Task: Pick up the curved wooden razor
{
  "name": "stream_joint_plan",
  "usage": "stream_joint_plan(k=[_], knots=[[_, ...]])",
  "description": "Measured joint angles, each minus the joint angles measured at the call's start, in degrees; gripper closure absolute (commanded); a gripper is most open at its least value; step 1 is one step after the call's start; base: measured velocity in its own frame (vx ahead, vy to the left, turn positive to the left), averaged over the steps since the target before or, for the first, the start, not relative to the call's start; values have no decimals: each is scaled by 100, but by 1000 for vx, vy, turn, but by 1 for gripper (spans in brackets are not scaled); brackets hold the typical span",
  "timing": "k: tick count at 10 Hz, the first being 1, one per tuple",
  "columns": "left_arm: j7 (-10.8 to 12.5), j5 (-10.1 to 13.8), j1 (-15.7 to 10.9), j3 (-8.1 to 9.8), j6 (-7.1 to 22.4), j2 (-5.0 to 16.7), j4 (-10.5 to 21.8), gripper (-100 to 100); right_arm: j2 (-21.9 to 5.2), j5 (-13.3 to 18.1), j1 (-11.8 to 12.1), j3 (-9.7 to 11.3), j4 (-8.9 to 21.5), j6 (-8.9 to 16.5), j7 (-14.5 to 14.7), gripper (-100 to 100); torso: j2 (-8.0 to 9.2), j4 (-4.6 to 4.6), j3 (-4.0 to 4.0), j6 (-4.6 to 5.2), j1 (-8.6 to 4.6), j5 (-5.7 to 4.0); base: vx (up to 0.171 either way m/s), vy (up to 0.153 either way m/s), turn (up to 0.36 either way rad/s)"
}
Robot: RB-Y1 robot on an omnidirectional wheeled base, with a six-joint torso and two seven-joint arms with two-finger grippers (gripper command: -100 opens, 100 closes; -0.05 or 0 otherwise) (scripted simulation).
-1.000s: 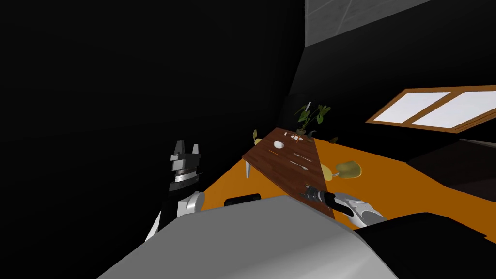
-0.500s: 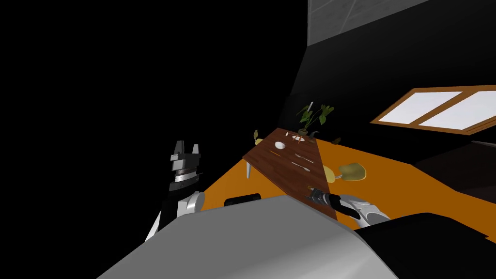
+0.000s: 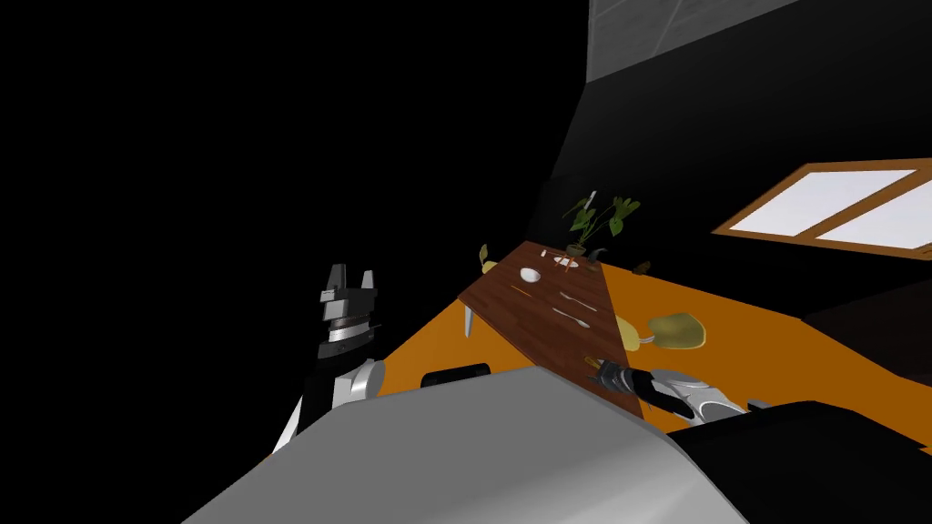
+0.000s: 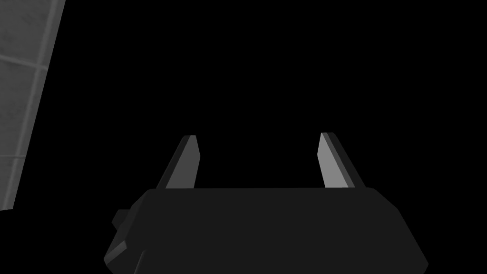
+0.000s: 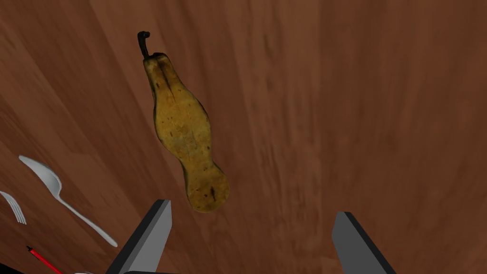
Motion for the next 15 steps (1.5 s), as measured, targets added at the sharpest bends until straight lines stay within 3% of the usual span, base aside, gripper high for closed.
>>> stream_joint_plan(k=[1,3,6,7,8,9,10,11,12,13,15], knots=[[0,0,0,0,0,0,0,0,11,44,-59,45,185,8,-3,-100,-4,0,-2,-3,-1,0,45,-17,117],[0,0,0,0,0,0,0,0,-138,110,110,160,49,236,-165,-100,-11,-2,-6,0,-6,-2,26,-11,10],[0,0,0,0,0,0,0,0,4,177,-129,202,568,97,-44,-100,-2,0,-1,-1,0,0,14,-5,54],[0,0,0,0,0,0,0,0,-21,225,-79,276,575,175,-97,-100,-7,-1,-4,-2,-4,0,44,-21,78],[0,0,0,0,0,0,0,0,131,264,-279,276,1107,58,42,-100,-13,-3,-7,-2,-7,-2,31,-17,16],[0,0,0,0,0,0,0,0,60,291,-187,337,961,110,-15,-100,-9,-2,-6,1,-6,-1,26,-13,66],[0,0,0,0,0,0,0,0,125,328,-208,388,1137,147,-21,-100,-8,-2,-4,-1,-5,-2,12,-7,18],[0,0,0,0,0,0,0,0,136,333,-214,393,1174,144,-6,0,-4,-1,-2,0,-3,-1,0,0,0],[0,0,0,0,0,0,0,0,134,332,-214,392,1169,144,-8,-100,0,0,0,0,0,0,-80,-27,322],[0,0,-2,-1,0,0,0,0,88,188,-49,471,980,253,-80,-100,23,5,13,-7,-7,-1,-92,-54,217],[0,0,-2,0,1,0,0,0,136,-129,108,551,938,381,-57,-100,39,9,22,-6,-12,-3,-102,-29,301]])
